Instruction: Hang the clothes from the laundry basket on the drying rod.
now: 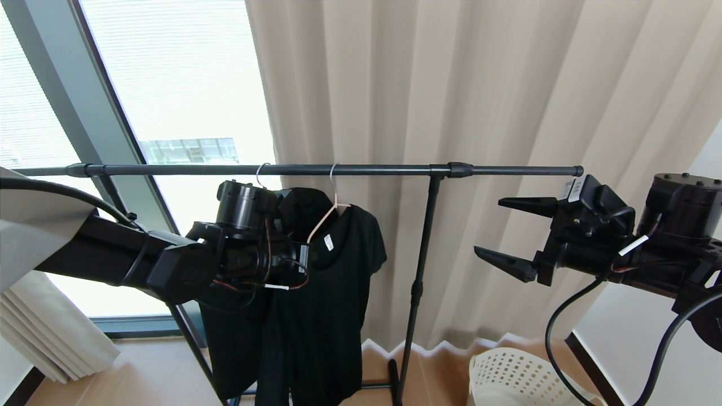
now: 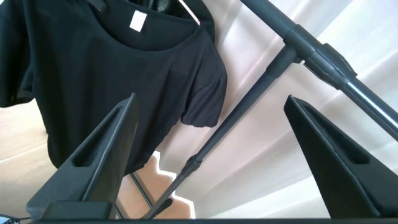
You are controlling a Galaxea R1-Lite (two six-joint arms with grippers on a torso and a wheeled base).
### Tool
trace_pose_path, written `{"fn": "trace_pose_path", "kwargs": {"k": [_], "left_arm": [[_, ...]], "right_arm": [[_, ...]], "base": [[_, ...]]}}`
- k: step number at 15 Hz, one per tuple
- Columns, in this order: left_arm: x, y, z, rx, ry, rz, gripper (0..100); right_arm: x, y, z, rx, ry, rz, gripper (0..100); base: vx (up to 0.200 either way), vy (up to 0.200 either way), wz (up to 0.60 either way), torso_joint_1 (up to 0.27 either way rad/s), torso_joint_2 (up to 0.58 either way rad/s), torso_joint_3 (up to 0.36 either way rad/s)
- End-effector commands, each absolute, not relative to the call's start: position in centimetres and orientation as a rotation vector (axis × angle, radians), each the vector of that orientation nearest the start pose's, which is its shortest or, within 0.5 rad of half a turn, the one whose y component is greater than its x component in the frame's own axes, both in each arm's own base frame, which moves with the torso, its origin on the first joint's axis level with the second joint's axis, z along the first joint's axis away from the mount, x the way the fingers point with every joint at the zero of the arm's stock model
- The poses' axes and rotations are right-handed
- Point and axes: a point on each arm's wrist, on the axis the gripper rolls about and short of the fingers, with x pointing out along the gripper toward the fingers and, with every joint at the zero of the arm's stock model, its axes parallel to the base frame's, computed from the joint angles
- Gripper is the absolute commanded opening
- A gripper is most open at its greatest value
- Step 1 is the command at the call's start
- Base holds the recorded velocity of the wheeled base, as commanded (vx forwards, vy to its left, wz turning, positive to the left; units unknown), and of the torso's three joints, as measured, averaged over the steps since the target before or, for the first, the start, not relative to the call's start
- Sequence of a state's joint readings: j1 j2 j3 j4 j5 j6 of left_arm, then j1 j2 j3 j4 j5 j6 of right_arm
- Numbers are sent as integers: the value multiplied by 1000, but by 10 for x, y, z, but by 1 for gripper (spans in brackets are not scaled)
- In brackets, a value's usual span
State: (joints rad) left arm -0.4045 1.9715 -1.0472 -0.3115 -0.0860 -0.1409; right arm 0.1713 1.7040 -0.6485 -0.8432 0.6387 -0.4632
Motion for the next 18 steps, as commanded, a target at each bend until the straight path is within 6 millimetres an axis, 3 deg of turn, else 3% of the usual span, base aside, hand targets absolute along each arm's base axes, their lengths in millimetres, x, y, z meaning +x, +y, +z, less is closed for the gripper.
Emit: {"fn": "trace_pose_path", "kwargs": {"k": [1, 6, 9, 11, 13, 15, 16, 18], "left_arm": [[336, -146, 125, -35, 640, -423, 100], [324, -141, 145, -44, 588, -431, 100], [296, -137, 163, -45, 556, -455, 100], [266, -131, 180, -46, 512, -476, 100], [223, -115, 200, -51, 443, -490, 100], [196, -104, 206, -57, 405, -505, 100], [175, -94, 200, -56, 404, -509, 100], [154, -84, 194, -56, 401, -513, 100]], "right_arm": [[281, 62, 162, -386, 19, 841, 100], [280, 62, 164, -387, 13, 839, 100], [272, 61, 176, -390, -25, 828, 100], [249, 56, 196, -352, -59, 750, 100], [200, 46, 215, -215, -88, 688, 100], [170, 40, 213, -196, -103, 638, 100], [149, 35, 207, -197, -108, 596, 100], [125, 31, 191, -195, -92, 588, 100]], "base": [[0, 0, 0, 0, 0, 0], [0, 0, 0, 0, 0, 0], [0, 0, 0, 0, 0, 0], [0, 0, 0, 0, 0, 0], [0, 0, 0, 0, 0, 0], [0, 0, 0, 0, 0, 0], [0, 0, 0, 0, 0, 0], [0, 0, 0, 0, 0, 0]]}}
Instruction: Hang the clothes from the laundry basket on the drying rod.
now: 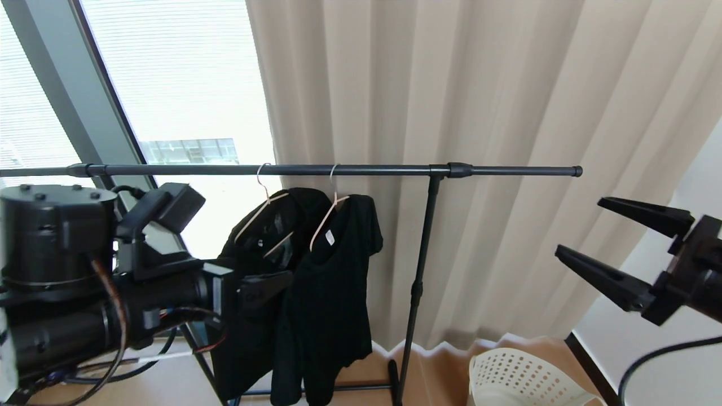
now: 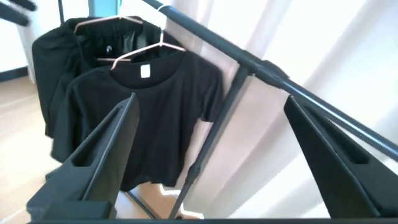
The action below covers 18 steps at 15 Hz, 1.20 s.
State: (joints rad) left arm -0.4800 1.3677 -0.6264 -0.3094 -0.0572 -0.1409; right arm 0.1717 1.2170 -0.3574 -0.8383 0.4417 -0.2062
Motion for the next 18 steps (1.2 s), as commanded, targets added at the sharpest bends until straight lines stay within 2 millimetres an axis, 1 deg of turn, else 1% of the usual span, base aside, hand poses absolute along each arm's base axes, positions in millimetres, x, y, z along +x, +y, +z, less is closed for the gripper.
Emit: {"fn": "trace_pose_path", "kwargs": {"k": [1, 2, 4, 5, 6, 7, 8, 9, 10, 11, 13, 14, 15, 16, 18], "left_arm": [[150, -81, 192, -57, 401, -511, 100], [138, -74, 187, -57, 398, -498, 100], [125, -66, 178, -43, 397, -448, 100], [117, -64, 173, -36, 396, -440, 100], [104, -57, 163, -32, 403, -442, 100], [90, -51, 147, -24, 429, -451, 100], [81, -46, 136, -20, 447, -451, 100], [73, -41, 129, -19, 448, -446, 100], [66, -37, 125, -25, 430, -445, 100], [58, -32, 120, -28, 415, -448, 100], [43, -24, 103, -11, 413, -449, 100], [38, -21, 100, -18, 384, -450, 100], [34, -18, 102, -31, 340, -454, 100], [25, -13, 100, -42, 297, -464, 100], [13, -7, 92, -27, 289, -478, 100]], "right_arm": [[119, 30, 184, -193, -77, 591, 100], [103, 27, 165, -187, -35, 582, 100], [84, 23, 145, -184, -4, 563, 100], [75, 21, 141, -187, -22, 543, 100], [64, 19, 144, -189, -73, 515, 100], [49, 16, 138, -182, -51, 503, 100], [38, 14, 130, -180, -15, 511, 100], [29, 13, 120, -174, 39, 515, 100], [21, 11, 113, -173, 58, 512, 100], [15, 10, 109, -170, 59, 512, 100], [2, 8, 100, -108, 62, 504, 100], [-2, 7, 97, -87, 57, 502, 100], [-6, 6, 94, -82, 38, 496, 100], [-13, 5, 89, -85, 12, 463, 100], [-17, 5, 86, -86, -7, 428, 100]], "base": [[0, 0, 0, 0, 0, 0], [0, 0, 0, 0, 0, 0], [0, 0, 0, 0, 0, 0], [0, 0, 0, 0, 0, 0], [0, 0, 0, 0, 0, 0], [0, 0, 0, 0, 0, 0], [0, 0, 0, 0, 0, 0], [0, 0, 0, 0, 0, 0], [0, 0, 0, 0, 0, 0], [0, 0, 0, 0, 0, 0], [0, 0, 0, 0, 0, 0], [0, 0, 0, 0, 0, 0], [0, 0, 0, 0, 0, 0], [0, 0, 0, 0, 0, 0], [0, 0, 0, 0, 0, 0]]}}
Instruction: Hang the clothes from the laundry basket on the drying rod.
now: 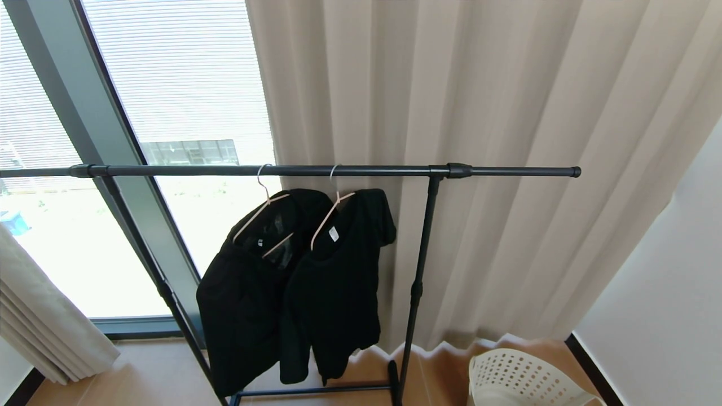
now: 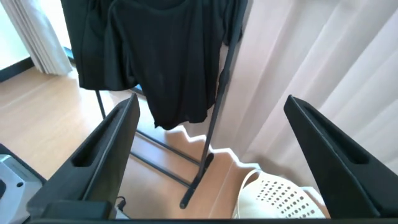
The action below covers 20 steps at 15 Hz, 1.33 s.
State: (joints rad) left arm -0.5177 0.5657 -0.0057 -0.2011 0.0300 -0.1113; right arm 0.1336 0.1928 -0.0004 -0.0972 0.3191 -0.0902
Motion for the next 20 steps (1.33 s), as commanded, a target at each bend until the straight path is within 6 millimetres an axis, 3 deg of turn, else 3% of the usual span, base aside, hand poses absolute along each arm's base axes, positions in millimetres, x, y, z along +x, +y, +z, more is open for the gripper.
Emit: {"fn": "trace_pose_path", "kwargs": {"k": [1, 3, 6, 9, 13, 18, 20], "left_arm": [[4, -2, 85, 6, 272, -522, 100], [-3, 2, 79, 73, 250, -474, 100], [-6, 2, 80, 79, 210, -150, 100], [-18, 1, 78, 67, 69, -1, 100], [-23, 0, 75, 11, 5, -2, 100], [-23, 0, 76, 5, 2, -8, 100], [-23, 0, 76, 3, 2, -8, 100]], "right_arm": [[-17, 6, 86, -85, -5, 405, 100], [-17, 6, 86, -88, -15, 374, 100], [-18, 6, 85, -91, -25, 357, 100], [-22, 7, 84, -104, -75, 307, 100], [-23, 6, 85, -103, -94, 261, 100], [-23, 2, 84, -73, -75, 50, 100], [-23, 2, 84, -69, -74, 67, 100]], "base": [[0, 0, 0, 0, 0, 0], [0, 0, 0, 0, 0, 0], [0, 0, 0, 0, 0, 0], [0, 0, 0, 0, 0, 0], [0, 0, 0, 0, 0, 0], [0, 0, 0, 0, 0, 0], [0, 0, 0, 0, 0, 0]]}}
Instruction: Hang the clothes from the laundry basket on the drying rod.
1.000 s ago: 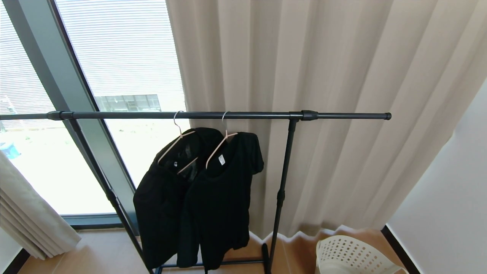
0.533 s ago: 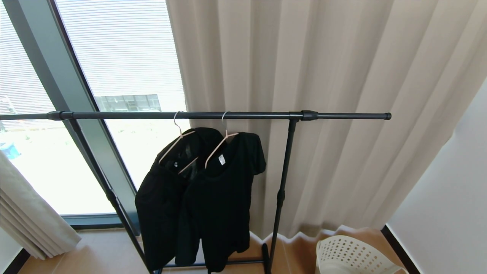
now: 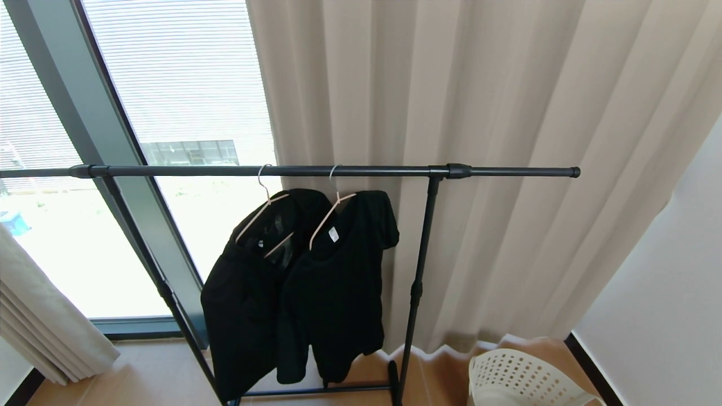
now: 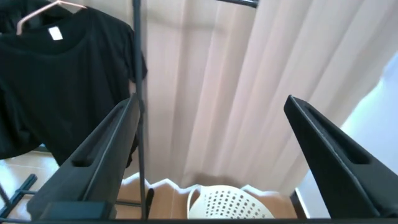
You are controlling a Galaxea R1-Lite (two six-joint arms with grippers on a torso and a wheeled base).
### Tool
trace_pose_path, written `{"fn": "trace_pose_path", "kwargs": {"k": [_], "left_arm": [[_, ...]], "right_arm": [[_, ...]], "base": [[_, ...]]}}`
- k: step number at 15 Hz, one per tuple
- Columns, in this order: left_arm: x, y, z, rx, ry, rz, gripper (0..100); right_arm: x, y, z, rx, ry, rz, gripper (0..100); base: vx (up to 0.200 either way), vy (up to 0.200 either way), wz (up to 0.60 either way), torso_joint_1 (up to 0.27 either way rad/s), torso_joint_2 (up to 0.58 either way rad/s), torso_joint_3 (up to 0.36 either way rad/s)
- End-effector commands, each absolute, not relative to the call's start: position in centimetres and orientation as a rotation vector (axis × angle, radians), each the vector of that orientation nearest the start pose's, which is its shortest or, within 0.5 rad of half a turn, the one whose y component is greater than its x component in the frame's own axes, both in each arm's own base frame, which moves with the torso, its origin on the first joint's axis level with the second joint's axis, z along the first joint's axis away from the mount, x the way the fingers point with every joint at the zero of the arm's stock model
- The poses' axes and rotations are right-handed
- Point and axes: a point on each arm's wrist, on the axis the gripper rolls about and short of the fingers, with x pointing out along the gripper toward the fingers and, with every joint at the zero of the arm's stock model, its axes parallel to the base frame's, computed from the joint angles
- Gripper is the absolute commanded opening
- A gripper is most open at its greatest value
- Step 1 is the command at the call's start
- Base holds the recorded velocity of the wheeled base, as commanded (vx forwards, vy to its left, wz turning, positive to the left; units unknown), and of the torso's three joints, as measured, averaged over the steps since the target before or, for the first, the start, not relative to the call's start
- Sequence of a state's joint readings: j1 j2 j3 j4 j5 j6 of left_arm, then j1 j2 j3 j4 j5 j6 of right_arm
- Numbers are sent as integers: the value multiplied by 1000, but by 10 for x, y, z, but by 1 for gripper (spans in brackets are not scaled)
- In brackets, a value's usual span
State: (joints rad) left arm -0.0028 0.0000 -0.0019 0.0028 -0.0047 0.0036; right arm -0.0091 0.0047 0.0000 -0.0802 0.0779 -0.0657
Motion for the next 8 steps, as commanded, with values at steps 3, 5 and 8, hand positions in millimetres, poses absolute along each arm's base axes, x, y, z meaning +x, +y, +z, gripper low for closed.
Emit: {"fn": "trace_pose_path", "kwargs": {"k": [3, 5, 8], "left_arm": [[-23, 0, 76, 3, 2, -8, 100], [-23, 0, 76, 3, 2, -8, 100], [-23, 0, 76, 3, 2, -8, 100]], "right_arm": [[-23, 2, 84, -53, -74, 96, 100], [-23, 2, 84, -50, -74, 96, 100], [-23, 2, 84, -45, -76, 94, 100]], "base": [[0, 0, 0, 0, 0, 0], [0, 0, 0, 0, 0, 0], [0, 0, 0, 0, 0, 0]]}}
